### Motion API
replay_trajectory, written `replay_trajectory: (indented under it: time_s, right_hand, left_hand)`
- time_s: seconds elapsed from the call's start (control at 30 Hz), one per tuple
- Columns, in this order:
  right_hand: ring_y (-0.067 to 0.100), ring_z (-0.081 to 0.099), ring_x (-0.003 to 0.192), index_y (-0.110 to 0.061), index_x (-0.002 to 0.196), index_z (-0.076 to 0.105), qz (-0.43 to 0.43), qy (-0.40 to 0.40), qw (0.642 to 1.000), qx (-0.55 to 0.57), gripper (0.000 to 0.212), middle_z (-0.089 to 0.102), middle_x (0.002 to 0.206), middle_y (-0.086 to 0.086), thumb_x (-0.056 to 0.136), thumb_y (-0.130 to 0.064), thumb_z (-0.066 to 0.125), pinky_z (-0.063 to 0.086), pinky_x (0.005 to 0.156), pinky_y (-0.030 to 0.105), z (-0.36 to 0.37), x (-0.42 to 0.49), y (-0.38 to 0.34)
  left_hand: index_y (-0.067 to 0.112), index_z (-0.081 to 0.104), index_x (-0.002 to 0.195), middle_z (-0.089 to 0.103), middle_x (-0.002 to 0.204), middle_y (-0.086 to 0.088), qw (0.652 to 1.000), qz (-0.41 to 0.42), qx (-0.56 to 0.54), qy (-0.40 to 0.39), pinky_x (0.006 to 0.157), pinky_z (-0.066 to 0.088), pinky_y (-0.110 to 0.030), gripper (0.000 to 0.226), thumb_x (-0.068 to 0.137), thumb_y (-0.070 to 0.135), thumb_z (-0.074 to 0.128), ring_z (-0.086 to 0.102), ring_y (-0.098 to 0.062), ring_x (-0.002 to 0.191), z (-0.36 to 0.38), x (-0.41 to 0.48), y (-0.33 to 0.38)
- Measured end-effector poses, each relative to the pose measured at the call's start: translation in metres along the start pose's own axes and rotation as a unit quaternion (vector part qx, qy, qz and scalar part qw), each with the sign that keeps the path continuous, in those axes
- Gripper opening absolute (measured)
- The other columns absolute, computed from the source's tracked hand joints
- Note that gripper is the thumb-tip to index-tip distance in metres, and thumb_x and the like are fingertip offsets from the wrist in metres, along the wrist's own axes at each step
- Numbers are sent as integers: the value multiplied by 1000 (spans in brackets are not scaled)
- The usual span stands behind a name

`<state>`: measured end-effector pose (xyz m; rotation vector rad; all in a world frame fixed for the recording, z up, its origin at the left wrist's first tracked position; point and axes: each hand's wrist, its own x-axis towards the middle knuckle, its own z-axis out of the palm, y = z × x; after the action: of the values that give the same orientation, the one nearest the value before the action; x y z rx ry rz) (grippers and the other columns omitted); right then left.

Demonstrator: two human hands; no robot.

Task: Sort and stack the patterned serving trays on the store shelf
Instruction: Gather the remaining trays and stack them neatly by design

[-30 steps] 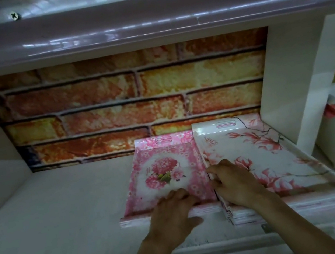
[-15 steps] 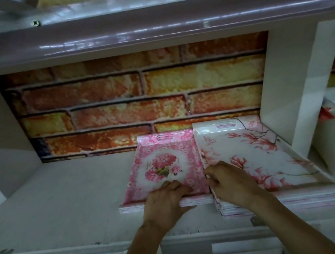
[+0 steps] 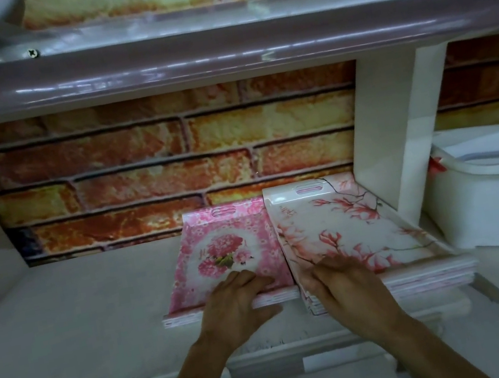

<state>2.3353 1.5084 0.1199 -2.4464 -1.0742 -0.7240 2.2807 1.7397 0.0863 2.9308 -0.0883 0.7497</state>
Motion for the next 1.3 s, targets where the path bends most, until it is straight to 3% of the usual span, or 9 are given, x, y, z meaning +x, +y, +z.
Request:
replay_trajectory:
  time_s: [0.07,0.17,0.3,0.4,0.6,0.8,1.0,1.3]
  right_hand:
    - [11,60,99,-32,102,70,-13,10,1000,-2,45,67,105,-14,99,-54,31,43,91,30,-3,-15,6]
    - [10,52,116,-37,120,62,-12,4,1000,-10,41,57,124,-18,90,-62,46,34,99,33,-5,-32,16]
    - [12,53,111,-36,125,59,-13,2,1000,-19,52,56,123,-17,82,-65,56,35,93,33,-2,-36,18]
    - [14,53,108,-35,123,59,-20,7,999,-28,51,57,118,-15,77,-57,65,31,88,28,-2,-35,18]
    - [12,52,112,-32,129,52,-32,-3,999,-25,51,55,122,-13,82,-50,62,27,89,24,-3,-37,22]
    - [20,54,100,-30,118,61,18,44,998,-51,58,57,108,-8,82,-74,49,40,90,37,-2,-50,47]
    - [18,52,99,-32,120,58,1,23,998,-52,57,55,110,-11,83,-74,46,40,84,37,1,-48,56]
    - [19,50,96,-32,114,57,6,27,998,-60,55,54,104,-10,81,-74,46,39,84,38,-1,-49,53]
  left_hand:
    - [40,63,117,63,112,18,999,9,-31,10,84,48,-26,54,78,74,48,57,-7,103,-4,-1,5]
    - [40,56,127,58,122,19,994,19,-102,22,90,46,-28,51,87,68,41,52,-4,110,-12,0,29]
    - [32,51,136,54,124,15,973,56,-225,7,93,47,-26,42,99,45,37,52,-2,111,-11,6,61]
    - [30,56,131,53,119,13,965,56,-256,28,91,48,-28,40,101,45,34,53,-2,109,-6,3,64]
    - [42,48,133,43,130,14,985,32,-163,35,100,39,-32,57,86,74,41,41,-3,124,9,-5,77]
    - [44,54,125,40,136,8,991,-12,-124,52,97,34,-33,52,86,75,38,39,-9,130,28,-5,81]
    - [46,50,125,40,135,8,993,-21,-113,42,93,25,-27,49,88,74,34,40,-9,124,28,-4,83]
    - [45,44,137,35,137,18,993,-33,-118,0,103,23,-24,63,85,79,30,34,-1,129,16,-4,86]
